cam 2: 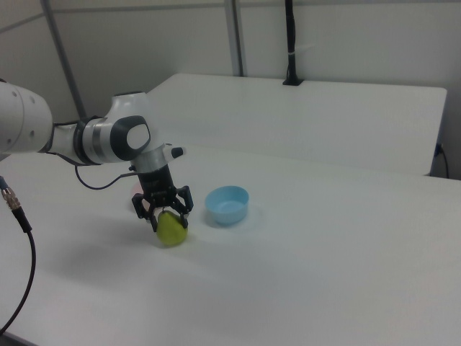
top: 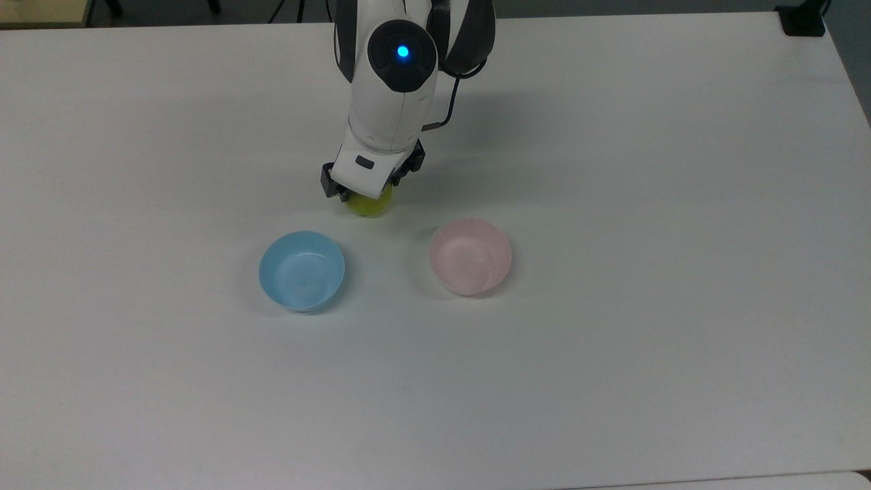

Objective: Place the pear in the bowl
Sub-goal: 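Close the gripper around the pear and lift it, then carry the pear over the pale pink bowl and lower it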

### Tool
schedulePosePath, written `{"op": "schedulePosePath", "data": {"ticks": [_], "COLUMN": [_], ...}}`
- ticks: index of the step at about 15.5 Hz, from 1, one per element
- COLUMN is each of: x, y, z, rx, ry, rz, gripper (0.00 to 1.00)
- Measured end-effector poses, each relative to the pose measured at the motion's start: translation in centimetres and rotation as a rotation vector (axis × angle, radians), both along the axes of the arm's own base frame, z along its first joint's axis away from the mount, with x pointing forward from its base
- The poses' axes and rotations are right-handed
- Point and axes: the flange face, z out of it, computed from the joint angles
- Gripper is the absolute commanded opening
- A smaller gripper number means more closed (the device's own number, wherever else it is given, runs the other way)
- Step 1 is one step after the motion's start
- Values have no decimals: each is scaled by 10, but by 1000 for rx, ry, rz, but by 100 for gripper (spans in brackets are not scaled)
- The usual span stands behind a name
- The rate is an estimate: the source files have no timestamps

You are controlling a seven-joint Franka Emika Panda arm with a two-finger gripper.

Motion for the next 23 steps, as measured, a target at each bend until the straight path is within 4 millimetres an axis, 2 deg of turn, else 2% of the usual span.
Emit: {"op": "schedulePosePath", "data": {"ticks": [2,7,9,11,13,16,18,20,21,23], "x": [0,0,-2,-2,1,13,23,32,38,48], "y": [0,0,-2,-3,-1,6,13,26,38,67], "z": [0,3,14,39,74,119,139,140,134,110], "rx": [0,1,2,7,35,109,165,183,180,164], "ry": [0,-2,-1,-8,-28,-89,-130,-146,-145,-128], "rz": [1,1,-1,4,-13,-42,-70,-111,-128,-166], "gripper": [37,35,35,35,35,35,35,35,36,36]}}
